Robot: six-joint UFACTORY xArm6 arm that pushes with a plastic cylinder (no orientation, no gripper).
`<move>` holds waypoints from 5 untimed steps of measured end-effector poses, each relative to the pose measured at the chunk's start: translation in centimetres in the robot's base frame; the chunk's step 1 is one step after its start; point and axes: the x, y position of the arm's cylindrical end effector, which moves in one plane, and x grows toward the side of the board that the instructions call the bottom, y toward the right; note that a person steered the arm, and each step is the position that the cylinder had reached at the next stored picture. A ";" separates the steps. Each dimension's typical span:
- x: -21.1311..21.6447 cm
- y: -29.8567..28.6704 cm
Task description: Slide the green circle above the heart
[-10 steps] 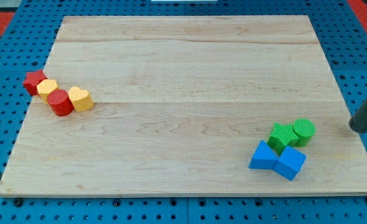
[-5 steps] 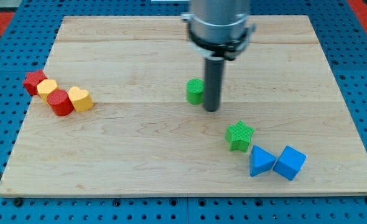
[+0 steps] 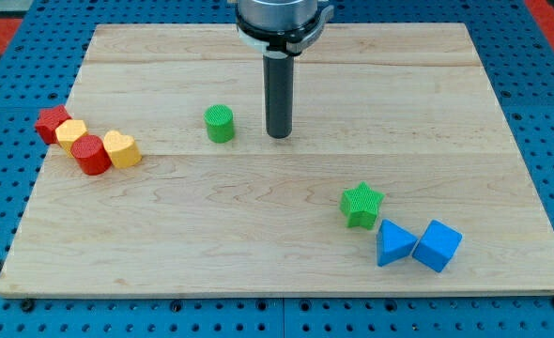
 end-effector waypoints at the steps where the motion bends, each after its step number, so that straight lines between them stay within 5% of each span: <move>1: -0.8 -3.6; 3: -0.4 -17.0; 4: 1.5 -11.4; 5: 3.2 1.7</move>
